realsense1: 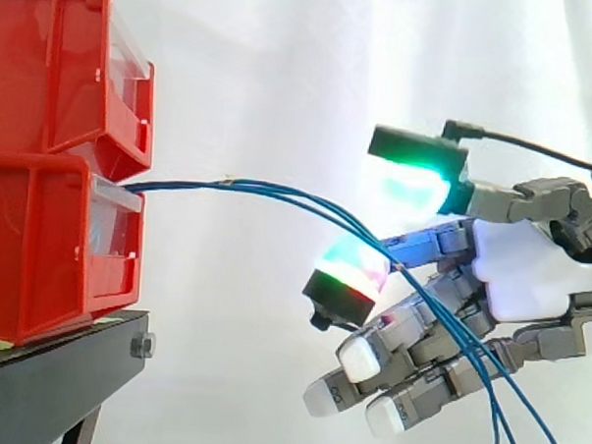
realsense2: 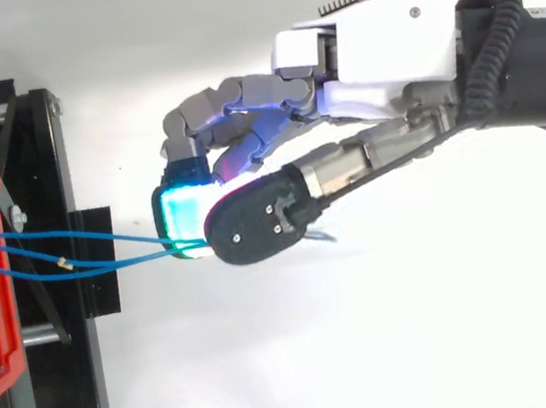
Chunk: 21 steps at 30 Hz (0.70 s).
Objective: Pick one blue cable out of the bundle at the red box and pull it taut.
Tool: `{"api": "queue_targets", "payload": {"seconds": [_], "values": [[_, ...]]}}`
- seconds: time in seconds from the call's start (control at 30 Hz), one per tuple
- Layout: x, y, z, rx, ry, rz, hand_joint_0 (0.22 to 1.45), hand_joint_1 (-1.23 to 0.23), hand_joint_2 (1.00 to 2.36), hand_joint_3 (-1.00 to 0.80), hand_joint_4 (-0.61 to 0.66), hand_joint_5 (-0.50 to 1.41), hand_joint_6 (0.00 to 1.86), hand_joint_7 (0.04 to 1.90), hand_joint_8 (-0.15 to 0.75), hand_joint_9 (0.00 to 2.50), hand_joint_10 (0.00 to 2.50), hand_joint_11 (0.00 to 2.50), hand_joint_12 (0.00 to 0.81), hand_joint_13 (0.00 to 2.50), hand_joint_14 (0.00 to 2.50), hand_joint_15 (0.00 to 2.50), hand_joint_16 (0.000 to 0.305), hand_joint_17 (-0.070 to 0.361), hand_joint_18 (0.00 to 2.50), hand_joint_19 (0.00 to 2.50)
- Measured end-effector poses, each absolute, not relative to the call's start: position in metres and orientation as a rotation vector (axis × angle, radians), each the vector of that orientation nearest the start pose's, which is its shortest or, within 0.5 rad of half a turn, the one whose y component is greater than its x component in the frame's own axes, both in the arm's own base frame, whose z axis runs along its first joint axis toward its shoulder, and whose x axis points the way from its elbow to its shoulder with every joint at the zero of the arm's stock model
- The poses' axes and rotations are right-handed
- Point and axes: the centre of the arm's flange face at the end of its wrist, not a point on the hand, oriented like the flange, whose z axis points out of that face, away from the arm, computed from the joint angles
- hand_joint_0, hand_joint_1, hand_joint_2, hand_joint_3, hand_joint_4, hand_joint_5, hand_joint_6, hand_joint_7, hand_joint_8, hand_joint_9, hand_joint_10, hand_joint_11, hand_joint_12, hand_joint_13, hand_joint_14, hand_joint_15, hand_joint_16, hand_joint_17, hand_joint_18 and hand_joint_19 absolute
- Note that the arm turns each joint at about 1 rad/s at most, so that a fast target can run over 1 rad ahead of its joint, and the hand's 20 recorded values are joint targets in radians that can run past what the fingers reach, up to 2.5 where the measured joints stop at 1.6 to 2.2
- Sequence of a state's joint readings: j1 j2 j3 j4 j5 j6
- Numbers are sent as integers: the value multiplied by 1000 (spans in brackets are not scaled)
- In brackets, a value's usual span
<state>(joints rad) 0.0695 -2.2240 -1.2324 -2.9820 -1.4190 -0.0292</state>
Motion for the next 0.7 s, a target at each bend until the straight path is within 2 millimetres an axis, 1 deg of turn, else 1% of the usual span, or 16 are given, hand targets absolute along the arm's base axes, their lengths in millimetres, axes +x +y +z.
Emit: {"api": "queue_targets", "payload": {"seconds": [0.13,0.2,0.33,0.4,0.43,0.5,0.53,0.57,0.7], "values": [[722,-99,265,1324,1283,1038,443,-402,1000,-500,89,-66,558,1281,299,729,7,379,375,236,3,78,56,126,349,301],[722,-99,265,1324,1283,1038,425,-424,1000,-500,104,-70,573,1238,313,731,9,383,384,244,3,80,58,131,360,304],[722,-99,265,1324,1283,1038,392,-584,1000,-500,176,-90,616,1156,344,717,8,417,402,254,2,75,62,139,393,286],[722,-98,265,1324,1284,1038,399,-688,1000,-500,194,-127,704,1027,359,711,9,488,401,258,3,80,62,139,410,279],[722,-98,265,1324,1283,1039,404,-723,1000,-500,194,-139,731,995,362,707,7,511,401,257,2,80,61,138,409,272],[722,-98,265,1324,1283,1039,424,-775,1000,-500,192,-161,775,968,361,690,8,533,400,251,3,77,60,135,403,268],[722,-98,265,1323,1284,1039,458,-813,1000,-500,175,-174,797,989,353,669,8,541,386,243,3,74,57,129,388,266],[722,-98,265,1323,1284,1039,473,-832,1000,-500,173,-185,821,961,348,650,9,541,380,240,1,76,56,126,385,261],[722,-98,265,1324,1284,1039,576,-864,1000,-500,154,-196,857,952,324,630,12,536,357,239,4,78,52,116,394,264]]}}
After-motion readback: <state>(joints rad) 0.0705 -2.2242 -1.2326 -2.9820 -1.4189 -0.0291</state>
